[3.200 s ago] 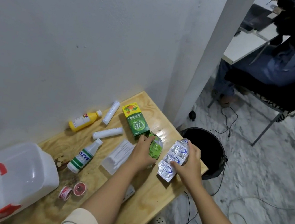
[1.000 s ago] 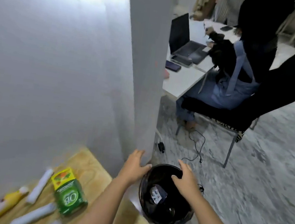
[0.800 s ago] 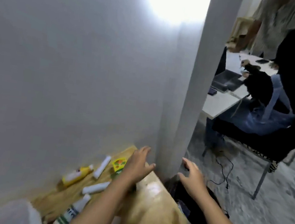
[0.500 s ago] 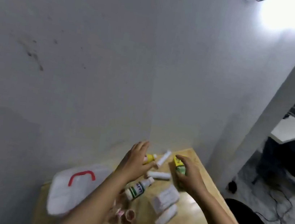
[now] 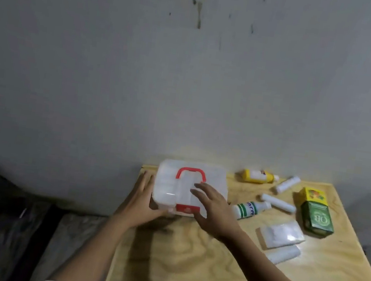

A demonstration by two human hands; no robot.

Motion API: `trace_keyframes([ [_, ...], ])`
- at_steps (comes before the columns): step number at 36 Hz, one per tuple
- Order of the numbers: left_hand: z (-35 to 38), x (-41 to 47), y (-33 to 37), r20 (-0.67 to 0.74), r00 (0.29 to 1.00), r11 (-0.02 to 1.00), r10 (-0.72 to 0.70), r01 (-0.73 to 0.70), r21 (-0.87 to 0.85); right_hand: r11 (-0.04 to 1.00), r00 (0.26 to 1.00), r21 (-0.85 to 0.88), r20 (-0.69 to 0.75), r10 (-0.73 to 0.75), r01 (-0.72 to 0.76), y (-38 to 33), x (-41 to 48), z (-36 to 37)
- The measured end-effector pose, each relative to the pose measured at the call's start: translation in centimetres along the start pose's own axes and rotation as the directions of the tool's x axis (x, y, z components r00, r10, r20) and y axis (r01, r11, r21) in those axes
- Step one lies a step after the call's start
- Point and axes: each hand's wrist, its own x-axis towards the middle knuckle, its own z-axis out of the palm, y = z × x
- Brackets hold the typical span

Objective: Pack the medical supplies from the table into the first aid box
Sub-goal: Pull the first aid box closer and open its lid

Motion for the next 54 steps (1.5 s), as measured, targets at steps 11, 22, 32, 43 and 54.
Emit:
trace_keyframes([
  [11, 5.1, 1.3, -1.7, -0.107, 0.987, 0.907, -0.12, 0.065, -0.416, 0.912, 0.987, -0.409, -0.126, -0.102, 0.042, 1.0, 0.8, 4.0],
  [22, 5.4, 2.0, -2.0, -0.193, 0.98, 0.876, -0.056, -0.045, -0.479, 0.889, 0.941, -0.34, -0.029, -0.337, 0.308, 3.8, 0.8, 2.8],
  [32, 5.8, 2.4, -2.0, -0.213, 0.974, 0.87, -0.081, -0.035, -0.492, 0.951, 0.948, -0.099, -0.097, -0.303, 0.294, 3.0, 1.0, 1.5],
  [43, 5.9, 2.8, -2.1, -0.202, 0.971, 0.829, -0.126, -0.009, -0.559, 0.981, 0.978, 0.061, -0.113, -0.178, 0.185, 1.6, 2.3, -1.2],
  [54, 6.2, 2.9, -2.7, -0.136, 0.987, 0.803, -0.082, -0.016, -0.596, 0.968, 0.98, 0.214, -0.175, -0.097, 0.134, 1.1, 6.5, -6.9],
])
